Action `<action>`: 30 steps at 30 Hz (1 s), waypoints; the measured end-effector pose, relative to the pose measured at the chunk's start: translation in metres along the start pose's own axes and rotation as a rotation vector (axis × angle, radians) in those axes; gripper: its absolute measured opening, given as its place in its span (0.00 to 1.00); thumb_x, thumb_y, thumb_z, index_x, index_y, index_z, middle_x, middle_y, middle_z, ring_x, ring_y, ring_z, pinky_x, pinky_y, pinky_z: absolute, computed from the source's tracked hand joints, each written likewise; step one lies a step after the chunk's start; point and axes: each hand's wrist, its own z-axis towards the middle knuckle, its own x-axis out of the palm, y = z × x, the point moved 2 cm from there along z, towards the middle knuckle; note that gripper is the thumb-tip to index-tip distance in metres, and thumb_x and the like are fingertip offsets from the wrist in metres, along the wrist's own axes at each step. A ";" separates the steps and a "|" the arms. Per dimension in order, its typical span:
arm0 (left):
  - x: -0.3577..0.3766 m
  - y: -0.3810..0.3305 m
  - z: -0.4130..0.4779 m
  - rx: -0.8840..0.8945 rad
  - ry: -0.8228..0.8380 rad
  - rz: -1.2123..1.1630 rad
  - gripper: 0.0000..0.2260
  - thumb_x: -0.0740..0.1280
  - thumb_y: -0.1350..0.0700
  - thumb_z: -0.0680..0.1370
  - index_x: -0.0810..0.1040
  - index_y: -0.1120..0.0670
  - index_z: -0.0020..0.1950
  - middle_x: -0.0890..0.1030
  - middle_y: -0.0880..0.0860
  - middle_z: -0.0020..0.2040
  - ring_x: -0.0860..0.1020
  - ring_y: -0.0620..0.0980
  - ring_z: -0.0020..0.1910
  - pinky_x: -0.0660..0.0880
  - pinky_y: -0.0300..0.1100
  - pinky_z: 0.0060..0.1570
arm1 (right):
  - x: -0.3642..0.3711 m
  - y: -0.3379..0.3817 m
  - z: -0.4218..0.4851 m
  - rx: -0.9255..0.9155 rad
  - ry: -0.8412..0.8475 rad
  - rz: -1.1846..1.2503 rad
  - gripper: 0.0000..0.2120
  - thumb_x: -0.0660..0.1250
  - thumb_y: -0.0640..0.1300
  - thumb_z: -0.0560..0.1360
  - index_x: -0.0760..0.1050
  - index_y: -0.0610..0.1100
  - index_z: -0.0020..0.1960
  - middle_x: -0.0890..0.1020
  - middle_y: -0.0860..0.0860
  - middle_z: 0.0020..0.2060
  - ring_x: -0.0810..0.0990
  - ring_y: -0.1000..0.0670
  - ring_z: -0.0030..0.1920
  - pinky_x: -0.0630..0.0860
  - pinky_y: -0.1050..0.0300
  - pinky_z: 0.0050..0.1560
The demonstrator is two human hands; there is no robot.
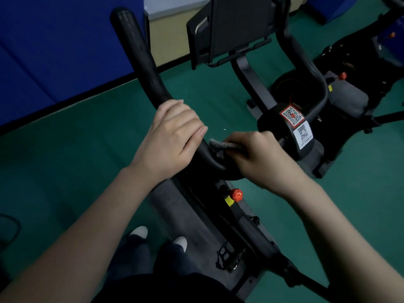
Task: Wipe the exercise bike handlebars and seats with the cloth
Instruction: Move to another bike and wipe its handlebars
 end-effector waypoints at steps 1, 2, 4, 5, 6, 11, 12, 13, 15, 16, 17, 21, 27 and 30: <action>0.000 -0.001 -0.001 0.000 -0.004 0.005 0.14 0.57 0.57 0.81 0.79 0.58 0.43 0.79 0.51 0.41 0.76 0.52 0.48 0.58 0.43 0.68 | 0.005 0.003 0.001 0.054 -0.054 0.038 0.05 0.64 0.39 0.74 0.79 0.42 0.44 0.81 0.46 0.34 0.79 0.44 0.40 0.69 0.56 0.38; 0.000 -0.001 -0.001 0.004 -0.007 0.012 0.13 0.57 0.57 0.81 0.79 0.58 0.43 0.79 0.51 0.41 0.76 0.52 0.48 0.58 0.43 0.68 | 0.010 0.007 0.002 0.109 -0.116 0.078 0.05 0.64 0.40 0.75 0.78 0.42 0.43 0.79 0.47 0.33 0.78 0.44 0.40 0.67 0.56 0.38; 0.001 -0.002 0.000 0.008 -0.007 0.025 0.13 0.57 0.58 0.81 0.79 0.58 0.43 0.79 0.52 0.41 0.76 0.53 0.48 0.59 0.45 0.68 | 0.019 0.015 0.002 0.177 -0.227 0.143 0.05 0.65 0.40 0.74 0.79 0.43 0.42 0.79 0.47 0.33 0.78 0.43 0.41 0.68 0.55 0.39; 0.001 -0.002 0.000 0.011 -0.005 0.033 0.13 0.57 0.58 0.81 0.79 0.58 0.43 0.79 0.52 0.41 0.76 0.53 0.48 0.59 0.46 0.68 | 0.021 0.018 0.002 0.184 -0.257 0.158 0.05 0.65 0.39 0.74 0.79 0.43 0.44 0.80 0.47 0.34 0.78 0.43 0.41 0.70 0.54 0.40; 0.001 -0.002 0.000 0.011 -0.004 0.038 0.13 0.57 0.58 0.81 0.79 0.58 0.43 0.79 0.52 0.41 0.76 0.53 0.48 0.59 0.46 0.68 | 0.021 0.021 0.000 0.168 -0.262 0.155 0.05 0.65 0.38 0.74 0.80 0.43 0.45 0.81 0.46 0.35 0.79 0.43 0.41 0.72 0.52 0.42; 0.000 0.000 0.000 0.021 0.001 0.044 0.16 0.55 0.57 0.81 0.79 0.59 0.42 0.79 0.53 0.41 0.77 0.54 0.47 0.58 0.45 0.67 | 0.003 0.005 -0.015 -0.032 -0.047 -0.017 0.11 0.61 0.33 0.73 0.81 0.41 0.50 0.82 0.45 0.40 0.76 0.43 0.45 0.70 0.54 0.47; 0.000 0.000 0.001 0.025 0.007 0.044 0.16 0.55 0.56 0.82 0.79 0.59 0.41 0.80 0.53 0.41 0.77 0.54 0.47 0.59 0.45 0.67 | -0.001 -0.002 -0.017 -0.032 -0.037 -0.064 0.12 0.60 0.34 0.74 0.81 0.40 0.50 0.82 0.45 0.40 0.75 0.43 0.46 0.71 0.51 0.48; 0.000 0.000 0.001 0.030 0.010 0.046 0.16 0.55 0.56 0.82 0.79 0.59 0.41 0.80 0.53 0.41 0.77 0.54 0.47 0.59 0.46 0.67 | -0.004 -0.009 -0.017 -0.013 -0.047 -0.104 0.12 0.59 0.38 0.76 0.81 0.40 0.51 0.81 0.44 0.40 0.74 0.42 0.47 0.72 0.46 0.49; 0.000 0.000 0.000 0.042 0.017 0.043 0.16 0.56 0.56 0.82 0.79 0.58 0.41 0.80 0.52 0.41 0.77 0.54 0.47 0.59 0.46 0.66 | -0.009 -0.020 -0.018 0.063 -0.132 -0.145 0.22 0.52 0.49 0.77 0.81 0.39 0.52 0.81 0.43 0.41 0.74 0.40 0.48 0.71 0.43 0.50; -0.001 0.000 0.000 0.045 0.018 0.041 0.15 0.56 0.56 0.81 0.79 0.58 0.42 0.80 0.52 0.41 0.77 0.54 0.48 0.59 0.45 0.66 | -0.010 -0.025 -0.019 0.095 -0.191 -0.146 0.26 0.49 0.53 0.76 0.81 0.38 0.52 0.81 0.42 0.42 0.74 0.39 0.48 0.71 0.43 0.51; -0.002 0.000 0.000 0.051 0.021 0.035 0.15 0.56 0.56 0.81 0.79 0.58 0.42 0.80 0.52 0.41 0.77 0.54 0.48 0.59 0.45 0.66 | -0.011 -0.030 -0.020 0.128 -0.257 -0.145 0.26 0.50 0.53 0.77 0.81 0.37 0.53 0.82 0.42 0.43 0.75 0.39 0.49 0.71 0.43 0.52; -0.005 0.000 0.000 0.062 0.060 0.009 0.15 0.56 0.55 0.81 0.80 0.57 0.44 0.81 0.52 0.43 0.77 0.54 0.49 0.59 0.46 0.66 | 0.006 -0.037 -0.030 0.233 -0.535 -0.103 0.11 0.62 0.36 0.78 0.79 0.38 0.58 0.82 0.44 0.47 0.74 0.40 0.51 0.71 0.46 0.55; -0.012 -0.012 0.003 0.164 0.118 -0.071 0.12 0.59 0.53 0.80 0.80 0.56 0.51 0.81 0.50 0.46 0.77 0.52 0.51 0.60 0.48 0.67 | 0.033 -0.013 -0.063 0.524 -0.910 0.154 0.11 0.63 0.36 0.78 0.79 0.42 0.58 0.81 0.51 0.46 0.76 0.47 0.47 0.68 0.62 0.49; -0.012 -0.023 0.006 0.261 0.136 -0.139 0.10 0.61 0.55 0.79 0.80 0.57 0.51 0.81 0.52 0.46 0.77 0.54 0.50 0.63 0.48 0.63 | 0.040 -0.001 -0.084 0.664 -1.000 0.235 0.11 0.62 0.35 0.76 0.79 0.43 0.54 0.81 0.52 0.41 0.79 0.44 0.45 0.73 0.51 0.48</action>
